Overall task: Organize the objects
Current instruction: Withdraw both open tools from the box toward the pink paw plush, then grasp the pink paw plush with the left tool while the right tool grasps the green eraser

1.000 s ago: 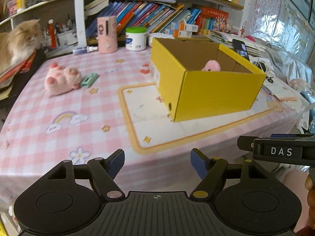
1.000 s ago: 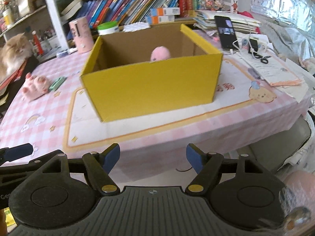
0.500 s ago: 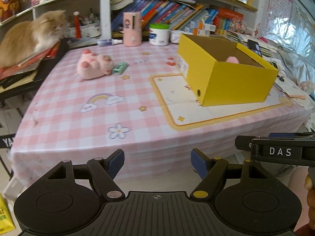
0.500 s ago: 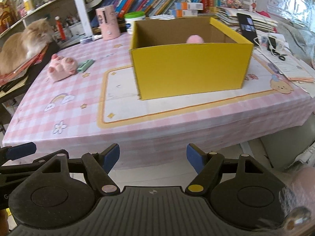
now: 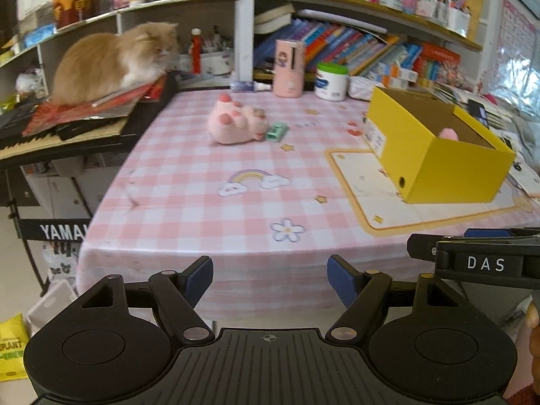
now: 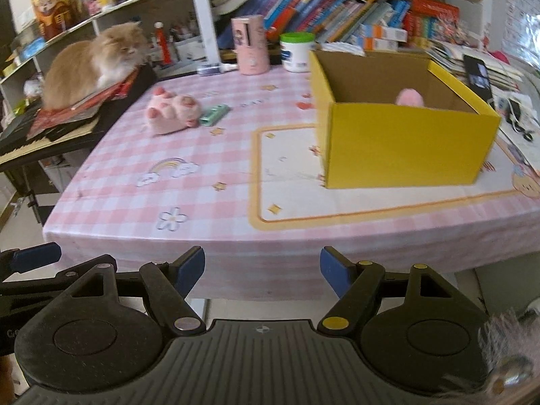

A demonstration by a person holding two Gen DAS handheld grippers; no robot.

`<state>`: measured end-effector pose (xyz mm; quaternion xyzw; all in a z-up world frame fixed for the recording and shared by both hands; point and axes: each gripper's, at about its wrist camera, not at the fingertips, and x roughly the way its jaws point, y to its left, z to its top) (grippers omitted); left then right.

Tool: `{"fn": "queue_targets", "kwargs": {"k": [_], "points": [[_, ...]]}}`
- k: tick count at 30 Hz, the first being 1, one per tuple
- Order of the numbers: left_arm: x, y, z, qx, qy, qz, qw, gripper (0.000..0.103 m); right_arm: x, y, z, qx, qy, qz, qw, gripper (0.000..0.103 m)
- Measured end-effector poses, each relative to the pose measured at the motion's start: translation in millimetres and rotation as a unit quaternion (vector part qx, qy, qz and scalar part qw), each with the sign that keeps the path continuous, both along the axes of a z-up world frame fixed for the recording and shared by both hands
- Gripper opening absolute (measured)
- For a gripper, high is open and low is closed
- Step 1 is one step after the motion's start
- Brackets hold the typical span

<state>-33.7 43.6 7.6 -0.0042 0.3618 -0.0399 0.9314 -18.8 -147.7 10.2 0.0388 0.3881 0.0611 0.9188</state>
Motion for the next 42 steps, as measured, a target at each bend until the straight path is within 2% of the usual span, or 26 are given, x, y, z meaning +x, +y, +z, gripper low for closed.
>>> {"fn": "queue_targets", "kwargs": {"k": [8, 22, 42], "points": [[3.0, 16.1, 4.9, 0.000, -0.015, 0.011, 0.9998, 0.077, 7.0, 21.8, 7.0, -0.002, -0.015, 0.016, 1.000, 0.074], [27.3, 20.5, -0.4, -0.001, -0.010, 0.023, 0.9997, 0.077, 31.2, 31.4, 4.0, -0.005, -0.011, 0.032, 0.999, 0.074], [138.6, 21.5, -14.4, 0.009, 0.033, 0.053, 0.9980, 0.077, 155.2, 39.6, -11.2, 0.003, 0.024, 0.070, 0.997, 0.074]]}}
